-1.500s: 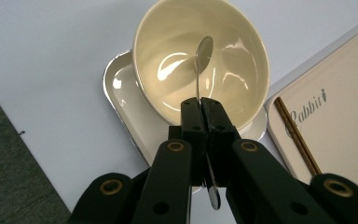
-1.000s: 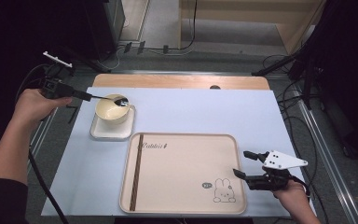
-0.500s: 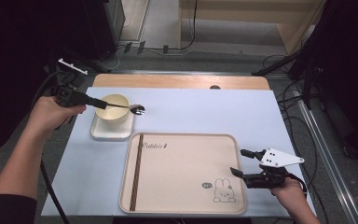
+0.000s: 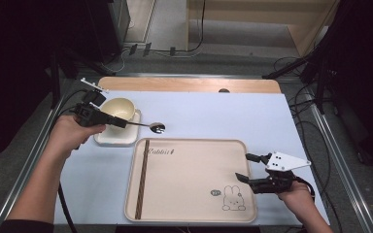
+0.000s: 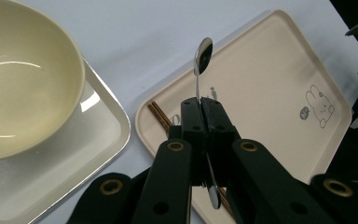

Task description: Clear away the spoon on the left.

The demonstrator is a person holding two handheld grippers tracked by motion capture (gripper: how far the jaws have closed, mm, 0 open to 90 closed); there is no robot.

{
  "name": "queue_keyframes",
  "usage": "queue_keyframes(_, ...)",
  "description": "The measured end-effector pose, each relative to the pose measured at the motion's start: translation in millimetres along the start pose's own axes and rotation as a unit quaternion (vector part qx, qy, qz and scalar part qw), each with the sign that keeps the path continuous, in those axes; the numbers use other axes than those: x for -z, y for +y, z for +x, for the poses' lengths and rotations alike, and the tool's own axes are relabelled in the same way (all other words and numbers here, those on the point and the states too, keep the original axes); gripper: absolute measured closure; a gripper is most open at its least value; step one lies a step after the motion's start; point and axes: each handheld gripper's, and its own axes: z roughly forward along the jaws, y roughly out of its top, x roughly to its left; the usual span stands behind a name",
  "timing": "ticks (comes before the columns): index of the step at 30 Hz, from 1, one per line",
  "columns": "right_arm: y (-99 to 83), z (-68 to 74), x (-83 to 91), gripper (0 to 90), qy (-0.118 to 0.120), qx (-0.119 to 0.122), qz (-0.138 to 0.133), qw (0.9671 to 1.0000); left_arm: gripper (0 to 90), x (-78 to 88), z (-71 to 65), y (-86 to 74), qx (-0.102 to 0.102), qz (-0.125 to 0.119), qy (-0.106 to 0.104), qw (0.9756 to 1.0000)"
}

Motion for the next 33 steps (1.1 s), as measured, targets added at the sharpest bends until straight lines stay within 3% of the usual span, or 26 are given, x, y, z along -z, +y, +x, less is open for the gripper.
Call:
queue_keyframes(18,0.2,0.7,0.1,26.3,0.003,0.001,0.000,1.0000,90.0,-54.0,-13.8,-19.0,0.009,0.018,-0.004,0.9998)
queue_keyframes(33,0.0,-1.0,0.7,26.3,0.012,-0.010,-0.010,0.9998,89.6,-74.7,-19.2,-49.9,0.020,0.028,-0.014,0.9993)
